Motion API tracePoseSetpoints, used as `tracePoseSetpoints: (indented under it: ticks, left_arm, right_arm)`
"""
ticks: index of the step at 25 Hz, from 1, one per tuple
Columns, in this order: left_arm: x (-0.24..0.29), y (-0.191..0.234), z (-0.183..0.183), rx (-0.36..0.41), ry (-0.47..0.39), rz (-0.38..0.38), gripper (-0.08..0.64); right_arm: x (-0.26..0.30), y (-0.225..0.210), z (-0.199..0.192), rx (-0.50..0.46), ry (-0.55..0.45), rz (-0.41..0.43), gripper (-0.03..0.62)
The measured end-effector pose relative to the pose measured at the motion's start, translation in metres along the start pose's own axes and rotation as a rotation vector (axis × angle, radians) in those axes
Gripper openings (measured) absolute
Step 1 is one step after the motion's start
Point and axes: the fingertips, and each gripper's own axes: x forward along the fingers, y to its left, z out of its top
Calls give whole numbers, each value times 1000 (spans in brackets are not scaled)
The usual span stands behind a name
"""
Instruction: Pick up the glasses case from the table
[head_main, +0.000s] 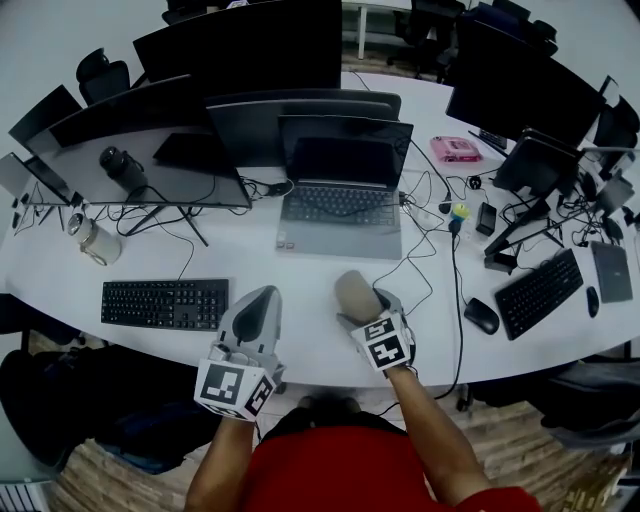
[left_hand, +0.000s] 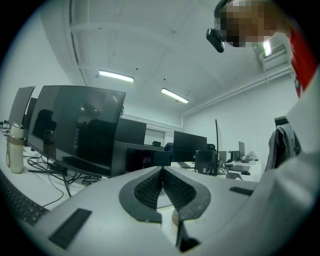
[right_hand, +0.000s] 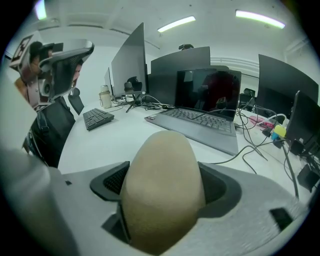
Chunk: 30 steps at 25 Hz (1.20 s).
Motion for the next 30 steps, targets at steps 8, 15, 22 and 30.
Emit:
tracePoseSetpoints:
  ticks: [8, 15, 22, 30]
  left_arm:
    - [-10, -7, 10, 20, -9, -9, 11]
    - [-20, -28, 29, 54, -31, -46, 11]
    - [-34, -55, 55, 79, -73, -94, 11]
    - [-44, -78, 66, 79, -101, -135, 11]
  right_arm:
    - [-30, -6, 38, 43, -123, -37, 399]
    - [-106, -4, 95, 49, -299, -46, 399]
    - [-186, 4, 130, 46, -446, -68, 399]
    - [-236, 17, 129, 72, -524, -69, 397]
